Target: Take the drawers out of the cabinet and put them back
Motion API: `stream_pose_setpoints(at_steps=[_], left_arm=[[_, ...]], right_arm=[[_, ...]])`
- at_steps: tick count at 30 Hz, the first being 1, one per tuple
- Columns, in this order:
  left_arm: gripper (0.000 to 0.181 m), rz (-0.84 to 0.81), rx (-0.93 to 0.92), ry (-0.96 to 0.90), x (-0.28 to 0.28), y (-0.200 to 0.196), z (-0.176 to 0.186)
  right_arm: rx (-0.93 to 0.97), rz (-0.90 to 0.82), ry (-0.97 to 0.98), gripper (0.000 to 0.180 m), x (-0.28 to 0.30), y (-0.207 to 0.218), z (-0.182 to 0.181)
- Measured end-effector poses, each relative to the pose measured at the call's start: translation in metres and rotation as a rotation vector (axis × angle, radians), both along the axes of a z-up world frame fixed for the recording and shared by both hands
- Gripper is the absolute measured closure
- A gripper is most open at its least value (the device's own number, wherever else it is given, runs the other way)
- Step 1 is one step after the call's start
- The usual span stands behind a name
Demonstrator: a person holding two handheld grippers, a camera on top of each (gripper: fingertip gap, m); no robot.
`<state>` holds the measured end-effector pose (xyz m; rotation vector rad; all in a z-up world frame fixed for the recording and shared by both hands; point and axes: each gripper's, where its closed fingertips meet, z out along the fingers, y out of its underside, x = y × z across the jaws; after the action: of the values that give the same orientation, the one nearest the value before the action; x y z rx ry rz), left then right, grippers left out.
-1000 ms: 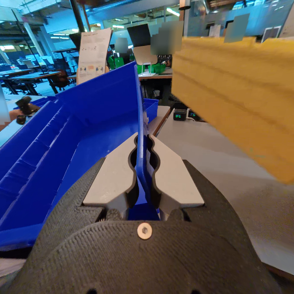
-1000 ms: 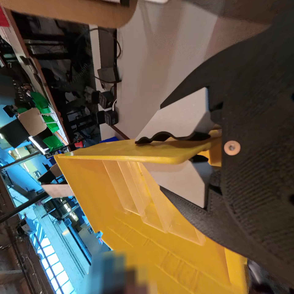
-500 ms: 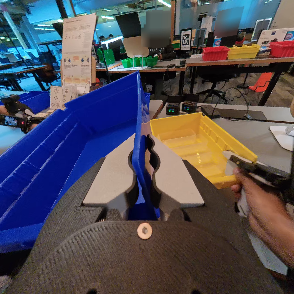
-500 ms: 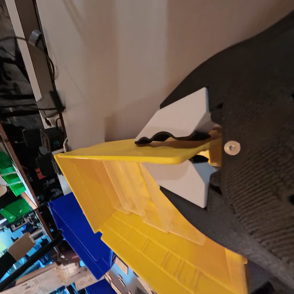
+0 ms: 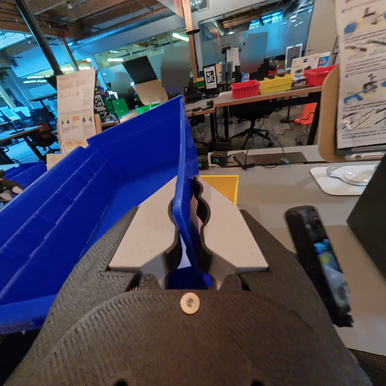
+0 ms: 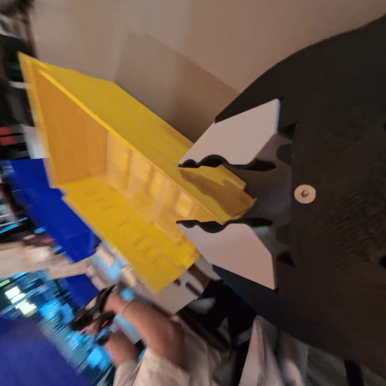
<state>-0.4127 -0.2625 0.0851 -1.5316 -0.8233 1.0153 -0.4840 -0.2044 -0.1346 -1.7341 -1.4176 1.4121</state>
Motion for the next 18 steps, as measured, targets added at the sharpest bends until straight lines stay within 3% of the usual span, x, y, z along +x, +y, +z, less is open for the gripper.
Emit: stream_pose_setpoints(at_steps=[5, 9, 11, 14, 18], left_arm=[[0.177, -0.110, -0.001, 0.087, 0.043, 0.034, 0.037], [0.177, -0.282, -0.028, 0.160, 0.099, 0.089, 0.062], [0.177, -0.395, -0.052, 0.203, 0.136, 0.124, 0.070], [0.177, -0.578, -0.050, 0.254, 0.202, 0.181, 0.078], [0.177, -0.836, -0.078, 0.317, 0.296, 0.270, 0.073]], right_arm=[[-0.088, 0.075, 0.306, 0.123, 0.070, 0.050, 0.122], [-0.116, 0.100, 0.512, 0.129, 0.165, 0.126, 0.215], [-0.241, 0.120, 0.559, 0.125, 0.225, 0.170, 0.247], [-0.376, 0.123, 0.617, 0.122, 0.314, 0.237, 0.274], [-0.215, -0.203, 0.755, 0.134, 0.419, 0.364, 0.266]])
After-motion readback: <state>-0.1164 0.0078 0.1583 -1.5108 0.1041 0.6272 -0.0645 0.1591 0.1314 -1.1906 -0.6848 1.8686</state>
